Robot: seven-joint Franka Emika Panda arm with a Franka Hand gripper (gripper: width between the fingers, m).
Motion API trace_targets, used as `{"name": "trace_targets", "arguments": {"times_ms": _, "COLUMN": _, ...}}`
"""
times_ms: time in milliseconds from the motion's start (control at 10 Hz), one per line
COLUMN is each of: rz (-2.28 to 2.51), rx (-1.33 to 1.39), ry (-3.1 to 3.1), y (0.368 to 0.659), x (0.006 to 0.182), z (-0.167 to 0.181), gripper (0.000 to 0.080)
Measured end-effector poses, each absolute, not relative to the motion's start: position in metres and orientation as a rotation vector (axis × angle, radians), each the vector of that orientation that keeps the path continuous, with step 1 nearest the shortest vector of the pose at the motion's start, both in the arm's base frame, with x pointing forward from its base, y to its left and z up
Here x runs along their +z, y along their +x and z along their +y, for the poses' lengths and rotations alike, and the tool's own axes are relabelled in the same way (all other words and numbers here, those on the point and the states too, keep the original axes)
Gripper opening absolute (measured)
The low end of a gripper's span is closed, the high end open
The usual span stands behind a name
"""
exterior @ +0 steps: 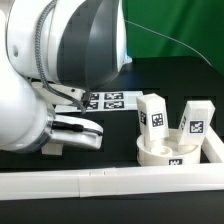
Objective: Assemble stool
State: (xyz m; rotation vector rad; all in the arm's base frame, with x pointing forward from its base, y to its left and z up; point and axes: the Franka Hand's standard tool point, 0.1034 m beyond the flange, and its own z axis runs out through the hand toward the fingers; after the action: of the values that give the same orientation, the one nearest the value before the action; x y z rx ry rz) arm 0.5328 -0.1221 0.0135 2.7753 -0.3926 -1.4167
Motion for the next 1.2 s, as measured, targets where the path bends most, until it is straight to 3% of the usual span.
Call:
{"name": "trace_targets", "arguments": {"times_ms": 300, "rz": -0.393, "rx": -1.419, "ry": 2.775, "y": 0.532, "x": 0.014, "z": -0.122, "gripper": 0.0324}}
{"name": "trace_targets", "arguments": {"times_ms": 900, "rz": -0.389, "rx": -1.408, "ry": 2.779, "y": 0.535, "x": 0.015, "z": -0.122, "gripper": 0.0324}}
{"name": "trace_targets", "arguments": {"times_ms": 1000, "rz": -0.365, "rx": -1.329, "ry": 2.813, "y": 0.549, "x": 0.03, "z": -0.114, "gripper": 0.0324}}
{"name": "trace_targets", "arguments": {"times_ms": 1200, "rz": -0.358, "rx": -1.222, "ry": 2.863, "y": 0.555, "x": 0.081, "z": -0.093, "gripper": 0.0324}}
